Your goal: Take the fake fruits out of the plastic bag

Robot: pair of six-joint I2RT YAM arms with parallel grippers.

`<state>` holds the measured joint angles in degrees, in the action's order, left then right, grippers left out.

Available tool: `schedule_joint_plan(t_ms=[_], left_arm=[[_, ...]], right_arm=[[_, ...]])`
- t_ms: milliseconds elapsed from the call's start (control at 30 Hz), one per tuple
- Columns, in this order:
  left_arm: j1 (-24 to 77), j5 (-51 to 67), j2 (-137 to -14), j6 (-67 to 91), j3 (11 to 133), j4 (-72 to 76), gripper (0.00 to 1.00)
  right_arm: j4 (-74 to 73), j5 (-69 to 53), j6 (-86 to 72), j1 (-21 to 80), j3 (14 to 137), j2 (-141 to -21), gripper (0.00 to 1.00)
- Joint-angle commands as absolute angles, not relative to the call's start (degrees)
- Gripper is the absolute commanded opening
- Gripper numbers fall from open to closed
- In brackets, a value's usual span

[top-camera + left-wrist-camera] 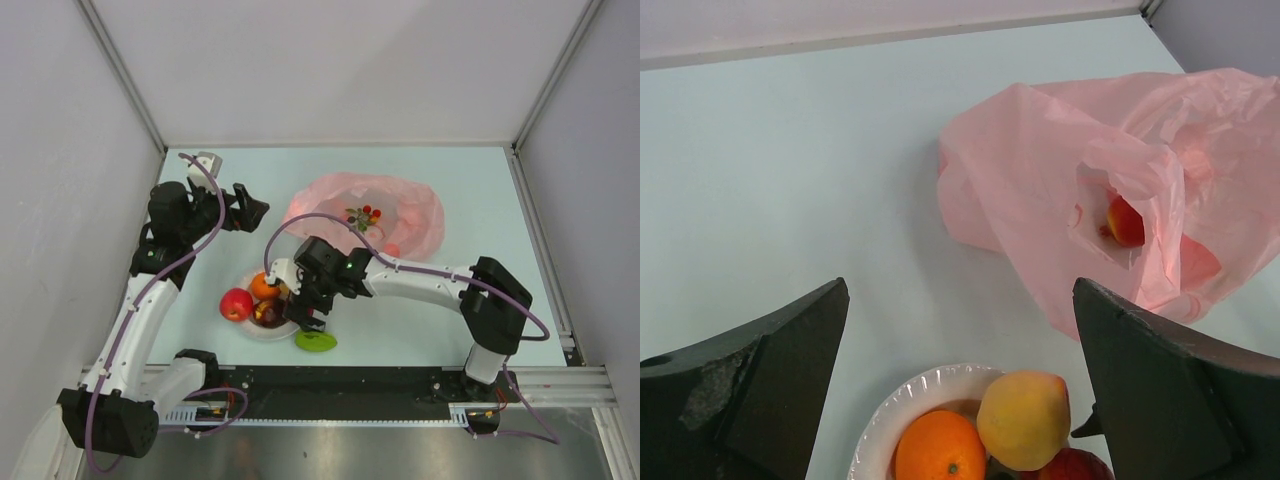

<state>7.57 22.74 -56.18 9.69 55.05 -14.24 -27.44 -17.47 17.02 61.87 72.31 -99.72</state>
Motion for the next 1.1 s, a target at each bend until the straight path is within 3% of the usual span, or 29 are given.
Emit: schedule_joint_plan(t_ms=[0, 367, 600, 867, 1067], left_arm=[[7.4, 24.2, -55.5, 11.1, 54.4, -12.0, 1.0], [7.4, 23.3, -54.5, 10.9, 55.4, -13.2, 1.0], [7.3, 22.0, -52.8, 9.9, 55.4, -14.5, 1.0], [7.2, 22.0, -51.4, 9.3, 55.5, -15.6, 1.0], [7.2, 22.2, -51.0, 9.3, 56.4, -15.6, 1.0]], right_arm=[[-29.6, -19.9, 18.2, 62.0, 72.2, -95.3, 1.0], [-36.7, -23.3, 20.8, 62.0, 66.0, -90.4, 1.0], [-24.0, -11.4, 16.1, 66.3, 62.3, -91.0, 1.0], [-20.0, -15.6, 14.8, 68.6, 61.1, -94.7, 1.0], [-18.0, -12.1, 12.0, 70.3, 60.0, -95.9, 1.0]])
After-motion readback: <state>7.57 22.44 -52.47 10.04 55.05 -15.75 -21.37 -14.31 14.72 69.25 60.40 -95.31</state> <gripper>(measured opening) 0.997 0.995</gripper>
